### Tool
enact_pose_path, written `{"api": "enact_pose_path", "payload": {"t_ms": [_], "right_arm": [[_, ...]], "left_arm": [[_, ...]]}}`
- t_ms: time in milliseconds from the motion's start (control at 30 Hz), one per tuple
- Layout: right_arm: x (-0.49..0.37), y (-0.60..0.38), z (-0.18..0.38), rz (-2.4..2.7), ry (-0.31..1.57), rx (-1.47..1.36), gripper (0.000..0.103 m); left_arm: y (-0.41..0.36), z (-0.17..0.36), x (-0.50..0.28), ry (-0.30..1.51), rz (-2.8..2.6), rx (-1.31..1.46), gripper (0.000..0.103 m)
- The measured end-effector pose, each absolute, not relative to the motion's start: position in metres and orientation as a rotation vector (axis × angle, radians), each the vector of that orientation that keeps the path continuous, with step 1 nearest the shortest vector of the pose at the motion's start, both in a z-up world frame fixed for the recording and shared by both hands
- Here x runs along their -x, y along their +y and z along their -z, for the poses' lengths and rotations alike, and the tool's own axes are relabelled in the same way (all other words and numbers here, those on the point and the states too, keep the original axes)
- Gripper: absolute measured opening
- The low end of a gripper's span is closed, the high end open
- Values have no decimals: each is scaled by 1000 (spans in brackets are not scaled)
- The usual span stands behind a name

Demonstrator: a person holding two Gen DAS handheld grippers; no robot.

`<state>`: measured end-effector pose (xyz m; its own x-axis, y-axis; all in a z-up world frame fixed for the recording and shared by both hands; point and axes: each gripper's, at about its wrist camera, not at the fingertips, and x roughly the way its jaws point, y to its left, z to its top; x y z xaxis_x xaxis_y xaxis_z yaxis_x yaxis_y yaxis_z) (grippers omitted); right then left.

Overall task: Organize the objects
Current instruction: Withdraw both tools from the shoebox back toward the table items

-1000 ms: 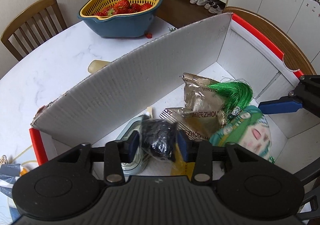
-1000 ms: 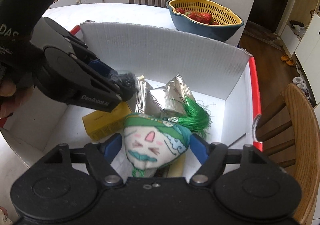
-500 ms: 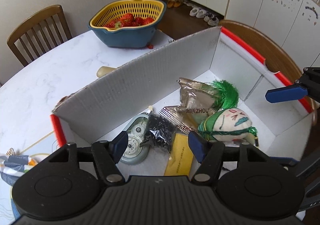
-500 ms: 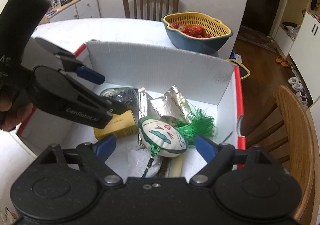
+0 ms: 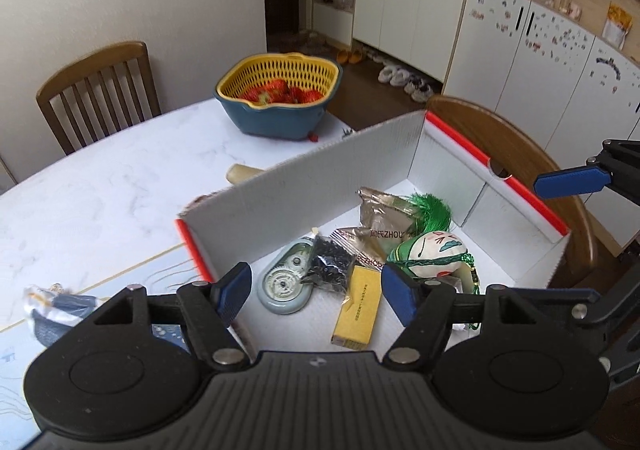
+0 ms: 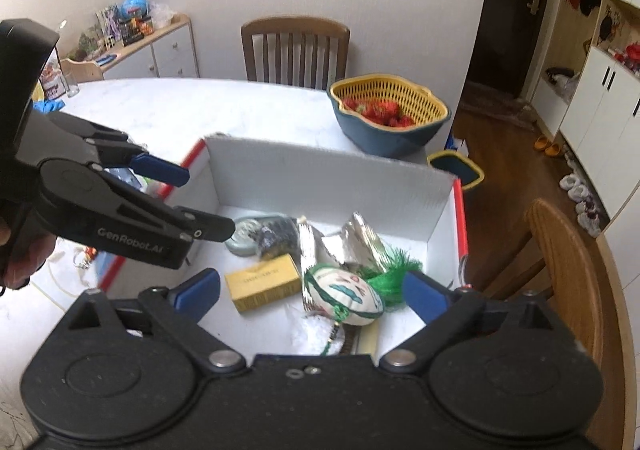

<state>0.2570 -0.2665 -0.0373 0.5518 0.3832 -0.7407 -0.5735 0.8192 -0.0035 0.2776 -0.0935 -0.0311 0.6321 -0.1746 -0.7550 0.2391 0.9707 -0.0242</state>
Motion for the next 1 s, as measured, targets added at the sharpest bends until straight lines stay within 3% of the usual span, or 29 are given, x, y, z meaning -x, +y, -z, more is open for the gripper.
{"api": "enact_pose_path", "payload": {"t_ms": [133, 533, 700, 1000], "right_arm": [[-244, -255, 25, -562, 782, 253, 99], [-209, -200, 1, -533, 750, 226, 100], [-197, -173, -5, -529, 745, 229, 100], [-179, -129, -5, -510, 750, 222, 100]], "left_arm": [[-77, 19, -261, 818, 243, -65, 81], [-11, -1, -222, 773, 248, -33, 84], [19, -4, -211, 765, 248, -24, 94], [74, -1, -193, 756, 230, -6, 95]]}}
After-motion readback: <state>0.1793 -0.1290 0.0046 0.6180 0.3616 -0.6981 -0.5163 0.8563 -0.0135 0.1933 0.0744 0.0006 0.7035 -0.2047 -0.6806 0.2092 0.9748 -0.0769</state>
